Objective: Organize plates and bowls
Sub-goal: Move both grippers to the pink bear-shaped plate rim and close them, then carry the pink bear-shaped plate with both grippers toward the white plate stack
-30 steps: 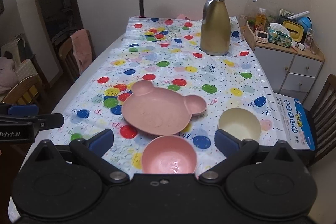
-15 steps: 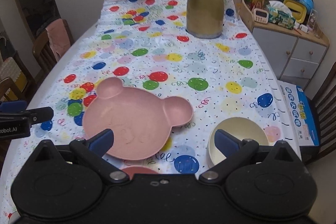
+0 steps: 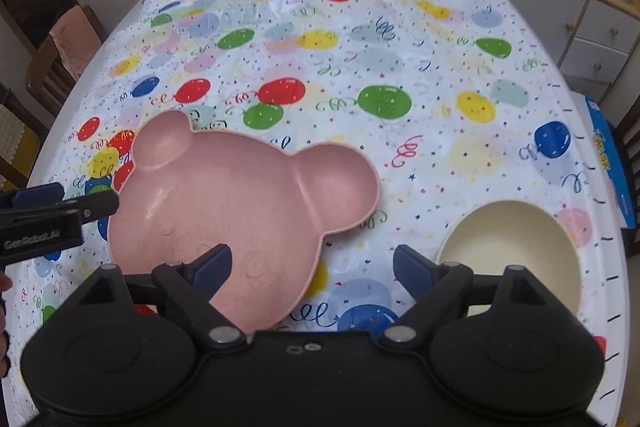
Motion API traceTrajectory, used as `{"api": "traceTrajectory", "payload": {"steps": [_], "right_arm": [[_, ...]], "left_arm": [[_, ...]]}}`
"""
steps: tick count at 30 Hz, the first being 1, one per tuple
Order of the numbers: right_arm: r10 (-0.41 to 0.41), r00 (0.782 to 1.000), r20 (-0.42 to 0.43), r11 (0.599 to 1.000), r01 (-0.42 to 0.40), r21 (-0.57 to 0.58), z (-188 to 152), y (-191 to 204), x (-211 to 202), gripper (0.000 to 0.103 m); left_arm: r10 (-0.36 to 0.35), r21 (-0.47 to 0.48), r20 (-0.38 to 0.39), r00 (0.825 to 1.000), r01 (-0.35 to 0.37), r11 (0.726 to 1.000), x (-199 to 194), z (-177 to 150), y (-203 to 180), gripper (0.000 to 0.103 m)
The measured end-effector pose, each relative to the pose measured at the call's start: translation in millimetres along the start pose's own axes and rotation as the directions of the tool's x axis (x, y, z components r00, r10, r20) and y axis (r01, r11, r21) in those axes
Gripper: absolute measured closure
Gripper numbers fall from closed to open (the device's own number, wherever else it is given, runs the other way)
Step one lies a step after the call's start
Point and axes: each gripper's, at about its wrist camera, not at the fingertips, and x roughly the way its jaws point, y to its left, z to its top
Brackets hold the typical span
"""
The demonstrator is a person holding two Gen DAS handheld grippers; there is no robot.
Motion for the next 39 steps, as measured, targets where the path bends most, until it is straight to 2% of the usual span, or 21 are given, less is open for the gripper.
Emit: {"api": "traceTrajectory", "payload": {"steps": [5, 7, 8, 11, 13, 15, 17, 21, 30, 39], "right_arm": [[0.000, 0.999, -0.042, 1.000, 0.000, -0.003, 0.6, 0.1, 13.0, 0.028], [0.006, 0.998, -0.063, 1.000, -0.006, 0.005, -0.1, -1.5, 18.0, 0.034], [0.010, 0.997, -0.071, 1.000, -0.010, 0.011, -0.4, -2.5, 20.2, 0.042], [0.022, 0.996, -0.081, 1.000, -0.021, 0.022, -1.1, -3.6, 24.0, 0.056], [0.029, 0.996, -0.080, 0.999, -0.027, 0.026, -1.2, -4.0, 25.1, 0.059], [0.036, 0.996, -0.081, 0.999, -0.032, 0.040, -1.0, -5.4, 26.4, 0.064], [0.045, 0.995, -0.086, 0.998, -0.041, 0.048, -1.2, -6.3, 27.7, 0.070], [0.058, 0.995, -0.083, 0.997, -0.054, 0.058, -1.7, -6.4, 28.0, 0.082], [0.046, 0.997, -0.069, 0.997, -0.041, 0.067, -1.1, -6.4, 26.7, 0.096], [0.069, 0.998, -0.009, 0.998, -0.068, 0.010, 2.1, 1.9, 14.3, 0.096]], "left_arm": [[-0.024, -0.012, -0.030, 0.999, 0.024, 1.000, 16.7, 4.5, 2.9, 0.024], [-0.035, -0.019, -0.036, 0.999, 0.035, 0.999, 20.5, 6.1, 3.9, 0.024], [-0.038, -0.020, -0.037, 0.999, 0.038, 0.999, 21.7, 6.7, 4.3, 0.024], [-0.057, -0.032, -0.053, 0.997, 0.056, 0.998, 26.6, 9.2, 5.8, 0.039], [-0.066, -0.039, -0.066, 0.996, 0.064, 0.997, 29.6, 10.1, 6.2, 0.047], [-0.076, -0.038, -0.072, 0.994, 0.074, 0.997, 31.6, 10.6, 6.0, 0.063], [-0.090, -0.044, -0.085, 0.992, 0.087, 0.995, 33.8, 10.6, 6.3, 0.072], [-0.087, -0.027, -0.078, 0.993, 0.086, 0.996, 33.1, 10.4, 4.2, 0.086], [-0.090, -0.029, -0.075, 0.993, 0.088, 0.996, 27.4, 8.5, 7.6, 0.086], [-0.087, -0.057, -0.051, 0.995, 0.084, 0.995, 4.4, 8.6, 21.2, 0.086]]}}
